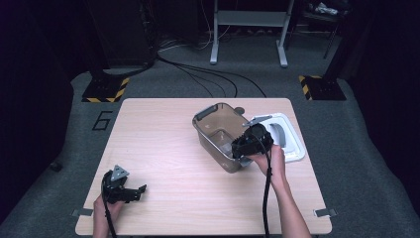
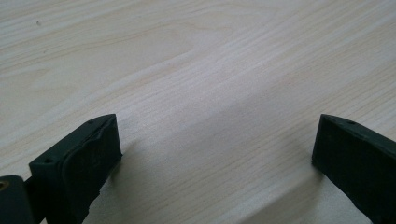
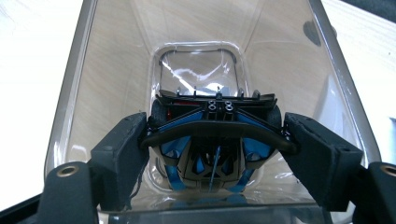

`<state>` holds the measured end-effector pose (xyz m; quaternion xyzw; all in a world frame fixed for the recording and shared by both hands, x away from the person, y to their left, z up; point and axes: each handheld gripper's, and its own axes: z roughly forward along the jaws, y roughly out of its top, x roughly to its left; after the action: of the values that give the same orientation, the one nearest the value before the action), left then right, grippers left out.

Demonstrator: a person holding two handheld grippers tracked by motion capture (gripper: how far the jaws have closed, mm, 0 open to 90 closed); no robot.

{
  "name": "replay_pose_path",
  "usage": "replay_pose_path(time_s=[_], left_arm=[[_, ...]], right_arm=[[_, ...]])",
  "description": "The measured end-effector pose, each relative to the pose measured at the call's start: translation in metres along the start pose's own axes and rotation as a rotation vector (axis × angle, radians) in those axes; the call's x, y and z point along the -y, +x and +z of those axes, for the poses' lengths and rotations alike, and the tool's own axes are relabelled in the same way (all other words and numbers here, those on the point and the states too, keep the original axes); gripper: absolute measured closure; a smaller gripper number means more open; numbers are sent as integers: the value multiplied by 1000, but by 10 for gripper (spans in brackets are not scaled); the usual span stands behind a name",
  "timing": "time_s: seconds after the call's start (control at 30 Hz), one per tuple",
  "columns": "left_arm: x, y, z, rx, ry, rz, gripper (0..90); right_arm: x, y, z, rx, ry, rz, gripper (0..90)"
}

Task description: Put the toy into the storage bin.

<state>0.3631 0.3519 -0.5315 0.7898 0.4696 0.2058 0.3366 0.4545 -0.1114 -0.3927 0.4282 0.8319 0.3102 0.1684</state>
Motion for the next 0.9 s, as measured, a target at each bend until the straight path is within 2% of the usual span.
replay_pose_path(time_s=[0.3,0.63,0.9], left_arm=[[0,0,0,1,0,-1,13],[0,0,0,1,-1,-1,12],[0,0,0,4,3,-5,13]], right_arm=[[4,-4,-5,-16,29,41,235],[9,-1,-4,0,-13,54,235],[11,0,-5,3,-21,69,235]])
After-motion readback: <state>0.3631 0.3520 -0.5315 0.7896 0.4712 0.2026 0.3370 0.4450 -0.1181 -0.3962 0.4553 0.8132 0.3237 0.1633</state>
